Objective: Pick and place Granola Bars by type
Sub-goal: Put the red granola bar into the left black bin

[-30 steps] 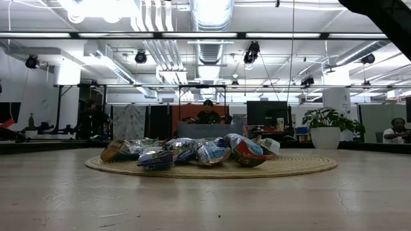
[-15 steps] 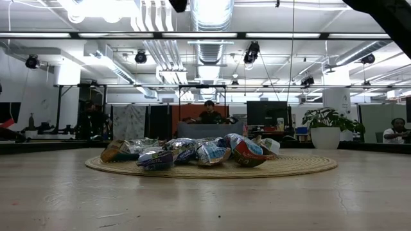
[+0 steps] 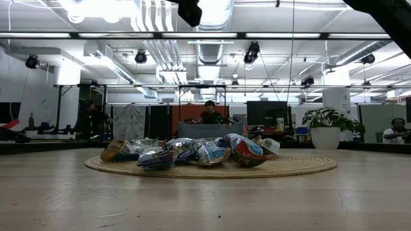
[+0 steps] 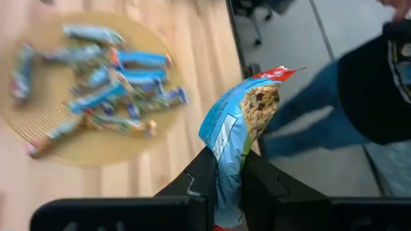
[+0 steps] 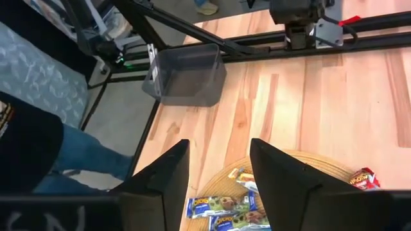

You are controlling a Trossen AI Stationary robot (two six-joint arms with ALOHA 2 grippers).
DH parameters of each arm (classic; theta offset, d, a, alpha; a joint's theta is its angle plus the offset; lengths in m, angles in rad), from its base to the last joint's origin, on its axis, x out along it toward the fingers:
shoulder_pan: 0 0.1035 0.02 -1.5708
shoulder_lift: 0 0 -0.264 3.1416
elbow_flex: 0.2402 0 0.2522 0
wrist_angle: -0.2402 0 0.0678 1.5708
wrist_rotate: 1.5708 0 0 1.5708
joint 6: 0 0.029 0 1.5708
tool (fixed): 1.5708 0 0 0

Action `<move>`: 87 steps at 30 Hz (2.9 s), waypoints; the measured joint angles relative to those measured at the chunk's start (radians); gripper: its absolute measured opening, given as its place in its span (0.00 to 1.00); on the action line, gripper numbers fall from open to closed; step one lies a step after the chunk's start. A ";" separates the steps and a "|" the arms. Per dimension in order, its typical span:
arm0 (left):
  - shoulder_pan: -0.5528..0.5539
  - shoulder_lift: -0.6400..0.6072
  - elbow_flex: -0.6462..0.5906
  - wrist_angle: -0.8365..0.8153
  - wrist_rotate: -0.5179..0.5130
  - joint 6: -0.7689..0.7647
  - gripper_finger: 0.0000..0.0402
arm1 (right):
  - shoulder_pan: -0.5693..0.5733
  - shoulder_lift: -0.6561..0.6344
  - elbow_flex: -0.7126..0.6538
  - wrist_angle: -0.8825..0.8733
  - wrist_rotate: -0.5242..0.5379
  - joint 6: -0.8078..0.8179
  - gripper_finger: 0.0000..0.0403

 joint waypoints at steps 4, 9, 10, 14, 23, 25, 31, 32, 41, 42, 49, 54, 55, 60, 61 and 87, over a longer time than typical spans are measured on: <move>-0.122 0.030 0.000 0.000 0.002 -0.129 0.08 | -0.005 0.000 0.000 0.000 0.001 0.000 0.37; -0.282 0.088 -0.024 0.004 -0.006 -0.289 0.08 | -0.005 0.000 0.000 0.000 0.001 -0.005 0.36; -0.311 0.102 -0.037 0.010 -0.011 -0.311 0.08 | -0.005 0.000 0.000 0.000 0.001 -0.007 0.36; -0.405 0.158 -0.104 0.050 -0.016 -0.394 0.08 | -0.005 0.000 0.000 0.000 0.001 -0.011 0.36; -0.569 0.242 -0.302 0.213 -0.012 -0.578 0.08 | -0.005 0.000 0.000 -0.001 0.001 -0.026 0.34; -0.597 0.253 -0.342 0.214 -0.011 -0.617 0.08 | -0.005 0.000 0.000 -0.001 0.000 -0.025 0.35; -0.639 0.269 -0.454 0.287 -0.003 -0.703 0.08 | -0.005 0.000 0.000 -0.005 0.000 -0.025 0.35; -0.644 0.267 -0.475 0.319 -0.001 -0.716 0.08 | -0.005 0.000 0.000 -0.005 0.000 -0.025 0.34; -0.663 0.259 -0.586 0.393 0.022 -0.798 0.08 | -0.005 0.000 0.000 -0.007 0.000 -0.025 0.33; -0.664 0.259 -0.591 0.392 0.022 -0.800 0.08 | -0.005 0.000 0.000 -0.007 0.000 -0.025 0.33; -0.666 0.257 -0.623 0.391 0.062 -0.820 0.08 | -0.005 0.000 0.000 -0.007 0.000 -0.024 0.32; -0.668 0.256 -0.662 0.351 0.100 -0.854 0.11 | -0.005 0.000 0.000 -0.007 0.000 -0.025 0.32; -0.667 0.255 -0.668 0.346 0.101 -0.855 0.13 | -0.005 0.000 0.000 -0.007 0.000 -0.024 0.32; -0.667 0.254 -0.686 0.362 0.106 -0.854 0.22 | -0.005 0.000 0.000 -0.007 0.000 -0.022 0.32; -0.667 0.254 -0.687 0.369 0.107 -0.854 0.23 | -0.005 0.000 0.000 -0.007 0.000 -0.022 0.32; -0.647 0.108 -0.433 0.375 -0.583 -0.773 0.01 | -0.005 -0.051 0.000 -0.008 0.000 -0.109 0.32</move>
